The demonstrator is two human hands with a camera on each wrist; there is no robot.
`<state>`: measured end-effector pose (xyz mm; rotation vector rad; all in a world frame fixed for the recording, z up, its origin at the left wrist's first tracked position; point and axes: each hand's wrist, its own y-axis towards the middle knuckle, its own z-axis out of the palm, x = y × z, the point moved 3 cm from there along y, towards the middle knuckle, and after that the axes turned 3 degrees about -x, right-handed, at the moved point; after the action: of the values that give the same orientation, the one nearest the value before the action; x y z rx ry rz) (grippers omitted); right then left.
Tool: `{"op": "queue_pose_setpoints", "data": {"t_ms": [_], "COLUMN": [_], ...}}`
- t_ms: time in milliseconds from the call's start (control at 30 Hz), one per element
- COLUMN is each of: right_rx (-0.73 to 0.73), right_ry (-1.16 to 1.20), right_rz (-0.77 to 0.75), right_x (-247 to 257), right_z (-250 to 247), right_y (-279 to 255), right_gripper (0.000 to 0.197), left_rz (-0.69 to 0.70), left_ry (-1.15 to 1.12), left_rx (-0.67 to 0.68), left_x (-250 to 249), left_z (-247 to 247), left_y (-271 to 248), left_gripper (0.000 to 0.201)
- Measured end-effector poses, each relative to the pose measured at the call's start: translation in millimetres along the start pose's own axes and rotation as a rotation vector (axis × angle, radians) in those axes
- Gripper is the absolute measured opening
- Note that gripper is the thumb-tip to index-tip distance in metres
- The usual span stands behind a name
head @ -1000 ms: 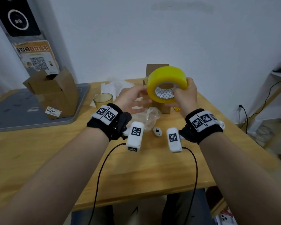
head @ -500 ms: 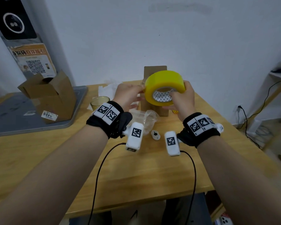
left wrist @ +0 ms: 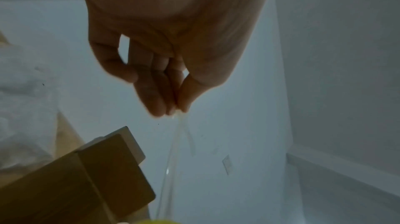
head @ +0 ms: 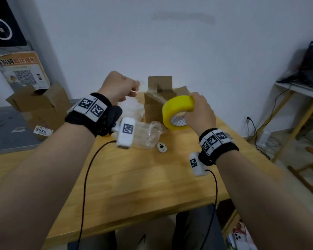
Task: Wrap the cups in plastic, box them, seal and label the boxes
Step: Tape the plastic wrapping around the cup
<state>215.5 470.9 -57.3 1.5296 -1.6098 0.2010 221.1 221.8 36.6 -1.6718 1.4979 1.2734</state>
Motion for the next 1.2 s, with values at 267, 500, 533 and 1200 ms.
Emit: {"op": "queue_pose_setpoints", "data": {"t_ms": [267,500,533,1200], "right_rx": [0.000,0.055,0.052,0.094], "right_ry": [0.127,-0.056,-0.077,-0.300], "right_rz": [0.076,0.017,0.005,-0.189], "right_x": [-22.4,-19.2,-17.6,-6.6], "right_z": [-4.8,6.9,8.5,41.4], "right_y": [-12.5,-15.4,-13.3,0.4], "right_gripper": [0.054,0.054,0.054,0.054], "left_rz": [-0.162,-0.222,-0.233,-0.185], "left_ry": [0.147,0.402,0.397,0.700], "left_rx": [0.222,0.229,0.225,0.093], "left_x": [44.2,101.8,106.9,144.7], "left_z": [6.1,21.6,23.3,31.2], "left_y": [13.7,33.4,36.5,51.8], "left_gripper": [0.019,0.054,0.057,0.071]}}
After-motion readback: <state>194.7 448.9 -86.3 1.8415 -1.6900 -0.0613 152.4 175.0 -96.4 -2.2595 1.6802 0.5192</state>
